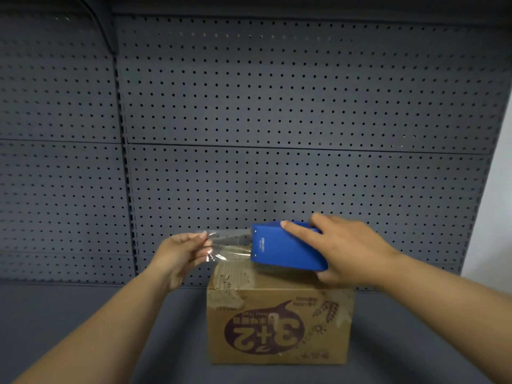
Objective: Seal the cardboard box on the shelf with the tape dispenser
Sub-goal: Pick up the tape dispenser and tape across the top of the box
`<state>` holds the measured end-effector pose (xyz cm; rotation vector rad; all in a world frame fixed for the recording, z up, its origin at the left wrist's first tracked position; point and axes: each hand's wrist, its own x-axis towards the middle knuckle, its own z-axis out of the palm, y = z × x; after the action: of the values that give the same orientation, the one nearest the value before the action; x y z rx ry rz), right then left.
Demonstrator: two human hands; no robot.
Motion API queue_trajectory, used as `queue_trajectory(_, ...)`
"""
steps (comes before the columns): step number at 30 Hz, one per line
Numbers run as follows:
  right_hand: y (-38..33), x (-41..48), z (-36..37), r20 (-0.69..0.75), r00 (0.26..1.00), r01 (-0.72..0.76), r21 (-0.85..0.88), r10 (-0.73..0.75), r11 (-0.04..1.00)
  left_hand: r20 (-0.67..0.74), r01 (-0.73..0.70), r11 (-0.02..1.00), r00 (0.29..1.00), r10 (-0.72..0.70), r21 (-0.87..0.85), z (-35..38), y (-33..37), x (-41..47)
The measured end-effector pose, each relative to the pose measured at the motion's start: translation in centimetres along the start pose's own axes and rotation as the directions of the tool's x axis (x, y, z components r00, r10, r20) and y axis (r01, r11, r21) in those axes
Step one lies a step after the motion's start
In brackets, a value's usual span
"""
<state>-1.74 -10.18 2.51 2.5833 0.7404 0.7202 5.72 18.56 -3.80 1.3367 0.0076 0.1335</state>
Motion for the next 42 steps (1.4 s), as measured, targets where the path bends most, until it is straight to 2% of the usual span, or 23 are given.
queue_trajectory(3, 1.4, 0.9, -1.9, 0.003, 0.999, 0.05, -0.002, -0.05, 0.999, -0.069, 0.034, 0.999, 0.997, -0.034, 0.009, 0.7, -0.2, 0.0)
queue_trajectory(7, 1.9, 1.9, -2.6, 0.121, 0.988, 0.082, 0.111, -0.095, 0.99, -0.147, 0.105, 0.991, 0.985, -0.092, 0.078, 1.2, -1.3, 0.1)
queue_trajectory(15, 1.7, 4.7, -2.1, 0.137, 0.981, 0.126, 0.062, -0.134, 0.99, -0.321, 0.183, 0.967, 0.94, -0.118, 0.179, 2.4, -1.8, 1.7)
queue_trajectory(17, 1.7, 5.2, -1.9, 0.147, 0.979, 0.131, 0.066, -0.139, 0.989, -0.317, 0.229, 0.94, 0.937, -0.144, 0.252, 2.3, -1.9, 2.1)
queue_trajectory(20, 1.7, 5.3, -1.3, 0.164, 0.976, 0.131, 0.076, -0.142, 0.989, -0.295, 0.216, 0.91, 0.949, -0.111, 0.355, 2.1, -2.4, 2.4)
queue_trajectory(23, 1.6, 5.3, -0.8, 0.169, 0.977, 0.121, 0.087, -0.134, 0.989, -0.304, 0.239, 0.77, 0.951, -0.062, 0.591, 2.5, -2.8, 2.5)
queue_trajectory(27, 1.6, 5.4, -0.6, 0.17, 0.976, 0.12, 0.094, -0.135, 0.988, -0.284, 0.261, 0.669, 0.956, -0.078, 0.695, 2.7, -3.6, 2.8)
queue_trajectory(29, 1.6, 5.4, -0.5, 0.174, 0.975, 0.123, 0.103, -0.139, 0.987, -0.252, 0.238, 0.671, 0.965, -0.078, 0.703, 2.7, -4.2, 3.0)
queue_trajectory(31, 1.6, 5.5, -0.5, 0.183, 0.973, 0.124, 0.107, -0.142, 0.987, -0.252, 0.23, 0.725, 0.964, -0.08, 0.649, 2.7, -4.5, 2.9)
queue_trajectory(33, 1.4, 5.7, -0.5, 0.191, 0.971, 0.126, 0.109, -0.145, 0.986, -0.239, 0.237, 0.721, 0.966, -0.101, 0.652, 2.6, -4.4, 2.8)
queue_trajectory(34, 1.3, 5.8, -0.5, 0.195, 0.969, 0.13, 0.11, -0.149, 0.985, -0.224, 0.242, 0.678, 0.968, -0.116, 0.694, 2.6, -4.2, 2.8)
queue_trajectory(35, 1.2, 6.0, -0.5, 0.2, 0.968, 0.134, 0.11, -0.154, 0.985, -0.208, 0.242, 0.587, 0.97, -0.126, 0.772, 2.6, -3.9, 2.9)
queue_trajectory(37, 1.2, 6.3, -0.4, 0.213, 0.964, 0.14, 0.112, -0.161, 0.984, -0.205, 0.222, 0.314, 0.975, -0.088, 0.923, 2.5, -2.9, 2.7)
queue_trajectory(38, 1.3, 6.4, -0.3, 0.217, 0.963, 0.139, 0.115, -0.161, 0.984, -0.198, 0.198, 0.214, 0.98, -0.019, 0.957, 2.5, -2.5, 2.6)
queue_trajectory(40, 1.4, 6.5, -0.1, 0.224, 0.961, 0.135, 0.126, -0.161, 0.983, -0.135, 0.113, 0.154, 0.981, 0.139, 0.982, 2.9, -1.7, 2.2)
queue_trajectory(42, 1.6, 6.6, 0.0, 0.229, 0.96, 0.134, 0.135, -0.163, 0.982, -0.022, -0.02, 0.18, 0.974, 0.225, 0.984, 4.1, -1.3, 1.7)
